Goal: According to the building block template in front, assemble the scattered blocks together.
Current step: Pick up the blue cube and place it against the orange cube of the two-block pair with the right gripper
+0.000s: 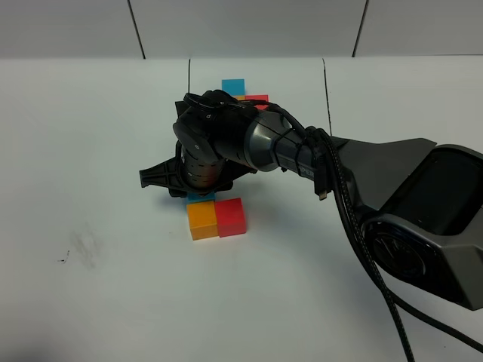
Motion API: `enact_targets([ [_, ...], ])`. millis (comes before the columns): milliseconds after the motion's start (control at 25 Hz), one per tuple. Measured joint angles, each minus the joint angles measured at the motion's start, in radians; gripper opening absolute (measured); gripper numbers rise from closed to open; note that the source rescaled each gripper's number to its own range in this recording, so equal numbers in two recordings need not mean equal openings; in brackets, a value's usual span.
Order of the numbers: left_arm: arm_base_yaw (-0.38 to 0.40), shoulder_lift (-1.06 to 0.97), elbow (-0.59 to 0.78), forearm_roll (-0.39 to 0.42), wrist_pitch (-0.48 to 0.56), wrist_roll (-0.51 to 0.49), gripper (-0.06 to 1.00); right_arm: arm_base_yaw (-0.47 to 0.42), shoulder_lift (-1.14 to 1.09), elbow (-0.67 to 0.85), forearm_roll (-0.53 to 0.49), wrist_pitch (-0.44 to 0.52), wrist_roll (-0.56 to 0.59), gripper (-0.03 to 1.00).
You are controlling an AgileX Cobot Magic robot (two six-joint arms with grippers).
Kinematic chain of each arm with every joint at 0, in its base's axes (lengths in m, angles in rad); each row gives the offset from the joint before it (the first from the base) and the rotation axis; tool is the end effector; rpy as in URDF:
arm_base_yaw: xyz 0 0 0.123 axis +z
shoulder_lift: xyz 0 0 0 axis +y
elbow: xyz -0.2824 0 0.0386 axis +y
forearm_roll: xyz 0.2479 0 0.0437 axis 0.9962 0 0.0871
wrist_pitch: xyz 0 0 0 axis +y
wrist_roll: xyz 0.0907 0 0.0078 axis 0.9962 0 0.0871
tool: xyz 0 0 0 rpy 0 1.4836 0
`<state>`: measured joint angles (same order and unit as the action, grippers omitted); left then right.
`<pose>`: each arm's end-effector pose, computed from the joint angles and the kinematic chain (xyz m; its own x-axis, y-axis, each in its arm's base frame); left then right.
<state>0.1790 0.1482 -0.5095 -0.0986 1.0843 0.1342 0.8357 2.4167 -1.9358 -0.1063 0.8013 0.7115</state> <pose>0.0170 -0.0050 0.2776 -0.5900 -0.0178 -0.8072 -0.0567 0.9982 0.0195 0.3475 0.3740 0.1210 -0.9297 -0.1435 -0.3392 -0.2084 0.9644 0.1631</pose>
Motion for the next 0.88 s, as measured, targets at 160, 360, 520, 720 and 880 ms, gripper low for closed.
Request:
enact_targets([
  [160,0.0,0.0,0.0,0.0,0.0,0.0,0.0,0.001,0.006,0.0,0.0,0.003,-0.001,0.46],
  [360,0.0,0.0,0.0,0.0,0.0,0.001,0.0,0.004,0.015,-0.003,-0.004,0.006,-0.009,0.46],
  [520,0.0,0.0,0.0,0.0,-0.001,0.001,0.0,0.004,0.015,-0.004,-0.004,0.007,-0.017,0.46],
  [720,0.0,0.0,0.0,0.0,-0.001,0.001,0.0,0.005,0.017,-0.006,-0.004,0.011,-0.025,0.46],
  [880,0.0,0.0,0.0,0.0,-0.001,0.001,0.0,0.005,0.021,-0.01,-0.004,0.018,-0.038,0.46],
])
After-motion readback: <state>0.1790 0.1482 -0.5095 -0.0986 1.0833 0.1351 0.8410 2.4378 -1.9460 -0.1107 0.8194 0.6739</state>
